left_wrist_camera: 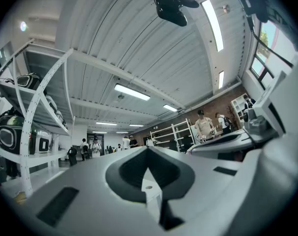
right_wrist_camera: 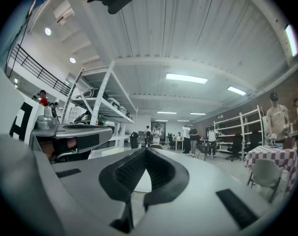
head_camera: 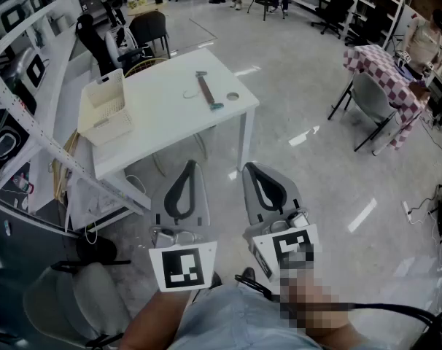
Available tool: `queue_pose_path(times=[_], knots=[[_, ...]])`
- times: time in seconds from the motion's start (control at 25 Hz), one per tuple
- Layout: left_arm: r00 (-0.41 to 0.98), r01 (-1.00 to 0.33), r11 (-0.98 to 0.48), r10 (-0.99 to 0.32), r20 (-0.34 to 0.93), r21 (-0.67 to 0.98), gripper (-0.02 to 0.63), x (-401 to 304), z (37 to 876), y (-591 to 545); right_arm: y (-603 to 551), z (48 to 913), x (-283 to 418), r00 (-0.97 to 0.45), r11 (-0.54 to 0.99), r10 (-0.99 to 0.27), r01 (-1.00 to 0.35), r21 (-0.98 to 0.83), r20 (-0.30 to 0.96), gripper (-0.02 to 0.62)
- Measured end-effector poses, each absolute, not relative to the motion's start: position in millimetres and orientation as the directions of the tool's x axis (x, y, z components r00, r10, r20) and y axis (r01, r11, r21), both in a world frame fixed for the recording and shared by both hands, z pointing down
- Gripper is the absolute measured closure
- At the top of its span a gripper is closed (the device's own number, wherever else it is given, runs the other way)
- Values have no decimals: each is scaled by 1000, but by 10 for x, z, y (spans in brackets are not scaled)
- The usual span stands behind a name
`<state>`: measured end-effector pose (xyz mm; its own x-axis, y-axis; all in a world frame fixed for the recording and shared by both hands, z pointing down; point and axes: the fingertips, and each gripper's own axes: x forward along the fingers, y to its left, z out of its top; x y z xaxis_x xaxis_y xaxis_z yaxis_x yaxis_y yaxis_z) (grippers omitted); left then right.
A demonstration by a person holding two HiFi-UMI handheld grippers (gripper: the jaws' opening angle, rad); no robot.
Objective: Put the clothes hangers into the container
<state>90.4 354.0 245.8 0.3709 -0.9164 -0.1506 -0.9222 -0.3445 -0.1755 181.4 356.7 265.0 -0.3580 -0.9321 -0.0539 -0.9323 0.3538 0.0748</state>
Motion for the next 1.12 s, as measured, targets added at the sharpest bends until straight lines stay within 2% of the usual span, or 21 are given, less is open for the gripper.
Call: queue_pose_path(times=[0.36, 0.48, 0.64, 0.76, 1.12], knots=[[348, -932, -323, -926, -150, -165, 592, 1147, 2487, 3545, 3559, 2705, 2014, -402, 398, -913, -915, 62, -66, 586], [335, -935, -310, -931, -143, -171, 592, 1243, 2539, 3541, 3533, 2803, 2149, -401, 401, -916, -916, 18, 1, 584], [310, -944, -288, -943, -125, -163, 592, 1268, 2615, 3449, 3394, 2887, 2151, -433, 432, -902, -901, 32, -7, 584], [292, -949, -272, -948, -124, -159, 592, 1230, 2628, 3293, 3223, 2944, 2125, -462, 463, -886, -886, 36, 34, 584], [310, -945, -292, -943, -118, -149, 592, 1221, 2728, 2474, 2409, 3061, 2065, -472, 473, -881, -881, 24, 37, 584]])
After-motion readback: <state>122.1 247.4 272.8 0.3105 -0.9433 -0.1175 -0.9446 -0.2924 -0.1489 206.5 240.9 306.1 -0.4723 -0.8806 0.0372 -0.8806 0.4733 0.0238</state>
